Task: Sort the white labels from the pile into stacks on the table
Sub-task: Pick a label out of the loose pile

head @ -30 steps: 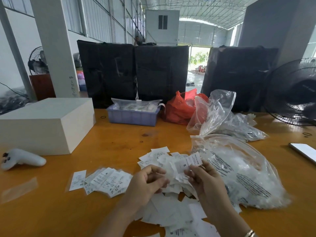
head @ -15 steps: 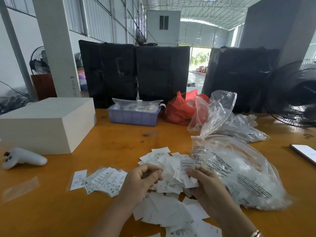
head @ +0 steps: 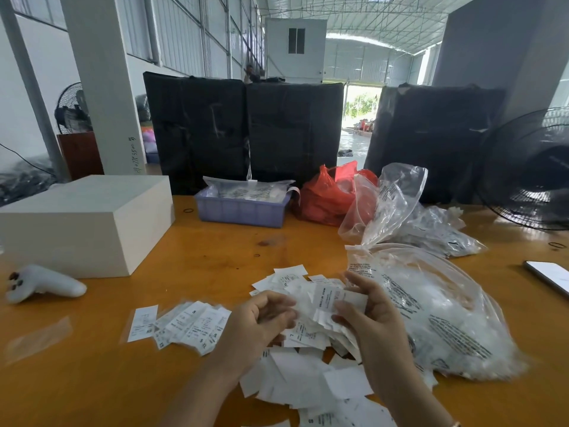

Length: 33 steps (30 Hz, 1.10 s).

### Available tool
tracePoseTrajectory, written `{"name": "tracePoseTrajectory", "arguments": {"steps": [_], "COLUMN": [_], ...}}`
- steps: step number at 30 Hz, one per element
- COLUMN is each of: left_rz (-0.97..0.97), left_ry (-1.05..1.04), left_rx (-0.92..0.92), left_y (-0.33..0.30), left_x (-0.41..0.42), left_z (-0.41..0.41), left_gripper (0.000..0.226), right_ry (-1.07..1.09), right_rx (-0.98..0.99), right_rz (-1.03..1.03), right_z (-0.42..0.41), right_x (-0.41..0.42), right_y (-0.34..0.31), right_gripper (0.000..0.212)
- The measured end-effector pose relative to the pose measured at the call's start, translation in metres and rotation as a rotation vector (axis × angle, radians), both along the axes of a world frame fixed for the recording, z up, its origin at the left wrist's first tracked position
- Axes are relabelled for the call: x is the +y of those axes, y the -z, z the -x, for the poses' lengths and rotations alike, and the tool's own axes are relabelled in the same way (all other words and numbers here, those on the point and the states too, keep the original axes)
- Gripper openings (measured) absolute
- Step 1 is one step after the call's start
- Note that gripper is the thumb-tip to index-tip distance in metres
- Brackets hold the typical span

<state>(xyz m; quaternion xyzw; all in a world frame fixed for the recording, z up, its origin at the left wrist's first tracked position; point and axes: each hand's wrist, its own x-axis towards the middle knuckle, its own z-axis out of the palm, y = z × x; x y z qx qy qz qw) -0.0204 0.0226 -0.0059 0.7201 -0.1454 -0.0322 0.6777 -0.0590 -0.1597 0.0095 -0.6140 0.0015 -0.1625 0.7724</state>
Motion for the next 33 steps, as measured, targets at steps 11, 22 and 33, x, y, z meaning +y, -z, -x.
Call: {"name": "tracePoseTrajectory", "arguments": {"steps": [11, 22, 33], "left_rz": [-0.022, -0.095, -0.134], "left_ry": [-0.003, -0.027, -0.056], "left_rx": [-0.026, -0.032, -0.012], "left_y": [-0.002, -0.001, -0.003], "left_x": [-0.001, -0.003, -0.004], "left_z": [0.005, 0.003, 0.003], "left_gripper": [0.013, 0.007, 0.018], "right_ry": [-0.003, -0.019, -0.057], "right_rx": [-0.007, -0.004, -0.017], "right_rz": [0.136, 0.218, 0.323], "right_z": [0.0, -0.002, -0.001], "right_x": [0.009, 0.01, 0.005], "right_y": [0.007, 0.014, 0.013], "right_gripper": [0.045, 0.042, 0.053]}}
